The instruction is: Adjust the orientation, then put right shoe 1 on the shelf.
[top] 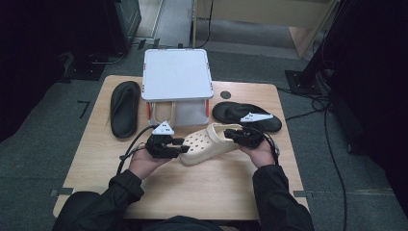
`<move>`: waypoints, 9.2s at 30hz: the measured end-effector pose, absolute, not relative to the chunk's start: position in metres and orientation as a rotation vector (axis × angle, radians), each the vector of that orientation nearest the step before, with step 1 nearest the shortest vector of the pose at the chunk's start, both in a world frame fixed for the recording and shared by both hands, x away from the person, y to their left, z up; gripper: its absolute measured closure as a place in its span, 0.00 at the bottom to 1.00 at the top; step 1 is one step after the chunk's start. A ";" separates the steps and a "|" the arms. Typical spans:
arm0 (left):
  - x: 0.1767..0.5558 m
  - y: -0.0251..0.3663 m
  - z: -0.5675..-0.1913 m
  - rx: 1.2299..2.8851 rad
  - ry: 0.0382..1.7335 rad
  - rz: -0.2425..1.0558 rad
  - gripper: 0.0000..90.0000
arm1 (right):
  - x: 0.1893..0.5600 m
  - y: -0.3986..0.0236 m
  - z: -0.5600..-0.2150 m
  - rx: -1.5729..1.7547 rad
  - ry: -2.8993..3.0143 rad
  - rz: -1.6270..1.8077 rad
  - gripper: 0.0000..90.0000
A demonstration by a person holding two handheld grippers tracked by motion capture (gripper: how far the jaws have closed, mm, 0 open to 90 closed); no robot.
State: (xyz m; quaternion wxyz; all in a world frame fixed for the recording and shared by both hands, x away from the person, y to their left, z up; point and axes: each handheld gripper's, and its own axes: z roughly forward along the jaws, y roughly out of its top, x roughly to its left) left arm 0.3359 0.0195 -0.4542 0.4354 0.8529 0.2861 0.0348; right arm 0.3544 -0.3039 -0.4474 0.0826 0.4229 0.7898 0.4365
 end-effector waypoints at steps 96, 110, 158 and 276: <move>0.376 0.056 -0.430 2.045 0.784 0.075 0.55 | 0.312 -0.231 -0.454 0.915 2.524 1.266 0.56; 0.381 0.071 -0.412 2.027 0.796 0.093 0.54 | 0.310 -0.228 -0.458 0.895 2.448 1.229 0.70; 0.448 0.117 -0.354 1.903 0.850 0.197 0.63 | 0.399 -0.197 -0.410 0.897 2.289 1.040 0.86; 0.448 0.121 -0.370 1.911 0.876 0.252 0.90 | 0.388 -0.176 -0.487 1.080 2.423 1.148 0.96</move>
